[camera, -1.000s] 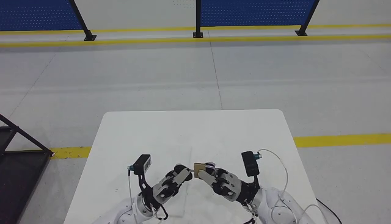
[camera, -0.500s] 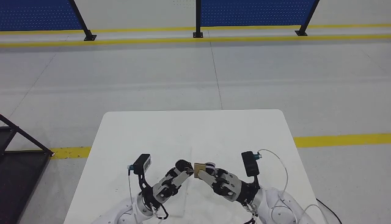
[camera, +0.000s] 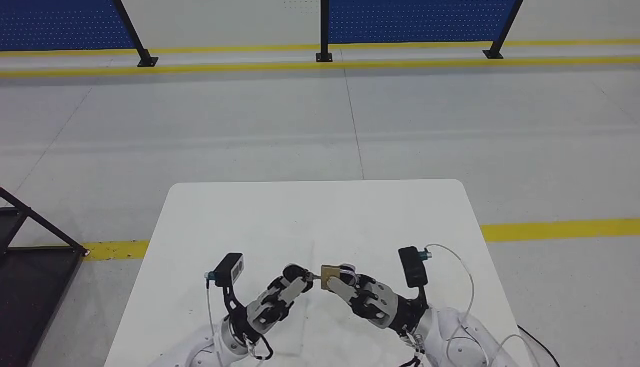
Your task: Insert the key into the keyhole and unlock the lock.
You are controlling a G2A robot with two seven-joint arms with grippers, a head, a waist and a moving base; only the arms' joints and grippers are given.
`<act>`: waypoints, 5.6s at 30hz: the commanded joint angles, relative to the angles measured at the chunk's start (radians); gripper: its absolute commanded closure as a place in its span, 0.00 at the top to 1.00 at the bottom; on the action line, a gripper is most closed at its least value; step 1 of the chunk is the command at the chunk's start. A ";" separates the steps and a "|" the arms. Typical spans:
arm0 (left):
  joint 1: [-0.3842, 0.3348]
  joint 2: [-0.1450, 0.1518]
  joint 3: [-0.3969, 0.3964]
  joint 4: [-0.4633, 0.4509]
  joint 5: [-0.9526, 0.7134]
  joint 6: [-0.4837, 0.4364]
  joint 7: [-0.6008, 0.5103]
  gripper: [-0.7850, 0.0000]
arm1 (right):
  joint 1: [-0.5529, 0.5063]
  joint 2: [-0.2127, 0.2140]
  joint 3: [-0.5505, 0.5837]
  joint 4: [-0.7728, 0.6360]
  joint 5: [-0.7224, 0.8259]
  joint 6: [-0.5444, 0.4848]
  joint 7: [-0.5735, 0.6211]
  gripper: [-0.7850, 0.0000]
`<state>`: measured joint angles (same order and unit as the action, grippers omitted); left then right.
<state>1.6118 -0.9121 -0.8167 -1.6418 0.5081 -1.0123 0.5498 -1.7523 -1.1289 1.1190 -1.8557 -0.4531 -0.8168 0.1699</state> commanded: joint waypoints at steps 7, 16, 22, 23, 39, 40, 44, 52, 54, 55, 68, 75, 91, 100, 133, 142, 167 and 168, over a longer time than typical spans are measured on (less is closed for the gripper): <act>-0.009 -0.003 0.006 0.012 0.024 0.000 0.011 0.00 | 0.005 0.003 -0.008 -0.001 0.000 0.015 0.019 0.00; -0.009 -0.007 0.001 0.028 0.065 0.000 0.021 0.00 | 0.010 0.007 -0.019 -0.007 -0.006 0.035 0.039 0.00; -0.006 -0.014 -0.009 0.041 0.110 0.000 0.035 0.00 | 0.012 0.009 -0.024 -0.008 -0.005 0.038 0.039 0.00; -0.004 -0.016 -0.009 0.043 0.118 0.000 0.039 0.00 | 0.012 0.009 -0.025 -0.007 -0.004 0.041 0.040 0.00; 0.009 -0.052 -0.033 0.059 0.239 0.001 0.096 0.00 | 0.010 0.016 -0.029 -0.015 0.007 0.080 0.044 0.00; 0.012 -0.055 -0.038 0.059 0.250 0.008 0.107 0.00 | 0.010 0.016 -0.029 -0.016 0.008 0.086 0.043 0.00; 0.021 -0.062 -0.047 0.061 0.290 0.014 0.126 0.00 | 0.008 0.016 -0.030 -0.022 0.011 0.102 0.033 0.00; 0.039 -0.078 -0.066 0.048 0.362 0.062 0.180 0.00 | 0.002 0.018 -0.031 -0.031 0.016 0.130 0.031 0.00; 0.043 -0.082 -0.068 0.045 0.384 0.079 0.197 0.00 | 0.000 0.019 -0.030 -0.036 0.016 0.141 0.031 0.00; 0.044 -0.084 -0.070 0.044 0.396 0.091 0.205 0.00 | -0.001 0.019 -0.030 -0.038 0.016 0.146 0.030 0.00; 0.063 -0.107 -0.074 0.030 0.561 0.235 0.304 0.00 | -0.020 0.022 -0.023 -0.065 0.032 0.207 0.023 0.00; 0.063 -0.117 -0.073 0.027 0.596 0.296 0.322 0.00 | -0.027 0.025 -0.020 -0.078 0.025 0.222 0.027 0.00; 0.073 -0.132 -0.071 0.016 0.714 0.441 0.378 0.00 | -0.055 0.028 -0.011 -0.107 0.004 0.264 -0.003 0.00; 0.072 -0.137 -0.077 0.026 0.702 0.436 0.383 0.00 | -0.060 0.030 -0.010 -0.113 0.004 0.259 0.001 0.05; 0.072 -0.153 -0.089 0.047 0.570 0.293 0.351 0.45 | -0.071 0.036 0.001 -0.120 0.012 0.237 -0.032 0.00; 0.085 -0.139 -0.106 0.075 0.351 0.031 0.220 0.28 | -0.072 0.037 0.003 -0.116 0.014 0.231 -0.038 0.00; 0.045 -0.152 -0.101 0.069 0.089 0.014 -0.089 0.00 | -0.064 0.038 -0.013 -0.116 0.000 0.239 -0.022 0.00; 0.046 -0.153 -0.102 0.069 0.088 0.013 -0.091 0.00 | -0.063 0.038 -0.014 -0.116 -0.001 0.240 -0.021 0.00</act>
<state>1.6571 -1.0642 -0.9176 -1.5731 0.5970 -0.9985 0.4606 -1.8164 -1.0909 1.1060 -1.9716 -0.4534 -0.5778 0.1476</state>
